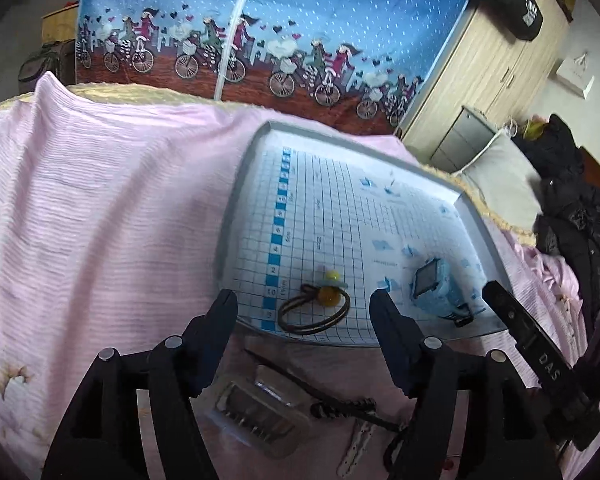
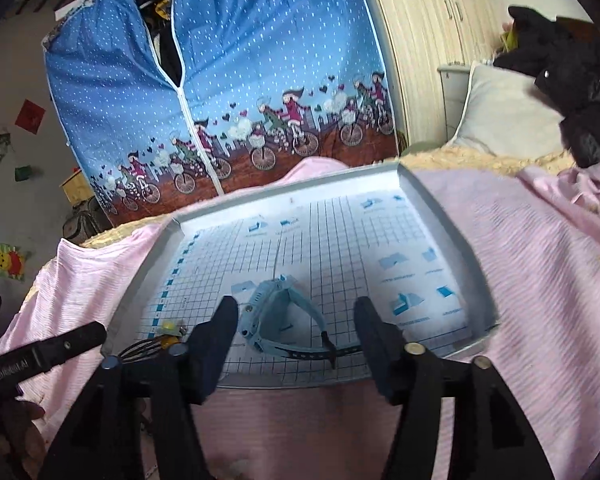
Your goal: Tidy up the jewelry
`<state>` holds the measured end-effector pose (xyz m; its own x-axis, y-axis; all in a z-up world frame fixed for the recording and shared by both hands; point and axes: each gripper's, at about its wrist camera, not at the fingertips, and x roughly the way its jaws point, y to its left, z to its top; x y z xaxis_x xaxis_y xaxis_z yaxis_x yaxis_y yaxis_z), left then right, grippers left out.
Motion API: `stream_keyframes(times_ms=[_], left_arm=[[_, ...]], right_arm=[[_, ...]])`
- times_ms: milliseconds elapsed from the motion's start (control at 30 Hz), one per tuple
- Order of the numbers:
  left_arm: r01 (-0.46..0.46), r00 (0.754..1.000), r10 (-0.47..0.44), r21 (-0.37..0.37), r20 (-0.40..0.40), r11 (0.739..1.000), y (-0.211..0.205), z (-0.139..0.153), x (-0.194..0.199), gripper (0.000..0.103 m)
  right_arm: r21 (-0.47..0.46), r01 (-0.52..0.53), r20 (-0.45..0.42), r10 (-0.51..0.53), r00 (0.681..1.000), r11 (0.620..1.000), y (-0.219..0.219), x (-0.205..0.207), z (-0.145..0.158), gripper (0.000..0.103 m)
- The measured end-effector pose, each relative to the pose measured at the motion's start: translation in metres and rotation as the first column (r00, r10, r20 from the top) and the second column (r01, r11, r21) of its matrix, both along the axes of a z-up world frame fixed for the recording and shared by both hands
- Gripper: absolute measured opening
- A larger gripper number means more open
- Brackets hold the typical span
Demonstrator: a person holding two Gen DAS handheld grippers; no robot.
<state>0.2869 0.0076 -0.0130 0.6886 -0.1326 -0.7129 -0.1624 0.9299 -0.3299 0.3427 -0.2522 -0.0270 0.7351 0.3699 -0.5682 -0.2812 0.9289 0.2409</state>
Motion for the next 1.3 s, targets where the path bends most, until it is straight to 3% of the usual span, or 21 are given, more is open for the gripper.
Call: stream_keyframes(times_ms=[67,133,167,200,300,400,600,733,900,1167,1300], left_arm=[[-0.001,1.000,0.000,0.005,0.010,1.000,0.004,0.008,-0.008,0.064],[0.003,0.997,-0.003,0.001,0.079,1.000,0.007,0.018,-0.025,0.082],[-0.001,0.993,0.001,0.002,0.120,1.000,0.008,0.023,-0.034,0.099],[-0.011,0.985,0.009,0.008,0.174,1.000,0.009,0.029,-0.045,0.102],[-0.027,0.954,0.018,0.026,0.300,0.999,0.008,0.045,-0.074,0.102],[-0.018,0.937,0.014,0.008,0.348,1.000,0.011,0.054,-0.097,0.102],[-0.076,0.863,0.101,-0.069,0.496,0.995,0.024,0.073,-0.153,0.102],[-0.132,0.871,0.104,0.025,0.481,0.991,0.020,0.080,-0.181,0.102],[-0.133,0.898,0.048,0.166,0.438,0.977,0.001,0.068,-0.204,0.102],[-0.081,0.914,-0.025,0.243,0.405,0.967,-0.004,0.036,-0.231,0.102],[-0.024,0.923,-0.072,0.243,0.378,0.970,-0.004,0.024,-0.239,0.102]], right_arm=[[-0.004,0.000,0.043,0.000,0.999,1.000,-0.002,-0.013,0.009,0.080],[-0.001,0.010,0.099,-0.010,0.995,1.000,-0.005,-0.031,0.018,0.091],[0.008,0.012,0.125,-0.013,0.992,1.000,-0.006,-0.040,0.024,0.096],[0.017,0.011,0.150,-0.014,0.989,1.000,-0.007,-0.049,0.028,0.102],[0.008,0.011,0.229,-0.013,0.973,1.000,-0.005,-0.074,0.042,0.103],[-0.010,0.020,0.297,-0.016,0.955,1.000,-0.001,-0.094,0.052,0.103],[-0.094,-0.003,0.412,0.042,0.910,0.996,0.011,-0.140,0.064,0.103],[-0.133,-0.028,0.477,0.089,0.875,0.991,0.012,-0.179,0.064,0.103],[-0.122,-0.026,0.478,0.081,0.874,0.992,0.004,-0.211,0.066,0.103],[-0.062,0.047,0.407,-0.018,0.913,0.997,-0.015,-0.239,0.063,0.103],[-0.092,0.058,0.313,-0.026,0.949,0.994,-0.014,-0.243,0.050,0.103]])
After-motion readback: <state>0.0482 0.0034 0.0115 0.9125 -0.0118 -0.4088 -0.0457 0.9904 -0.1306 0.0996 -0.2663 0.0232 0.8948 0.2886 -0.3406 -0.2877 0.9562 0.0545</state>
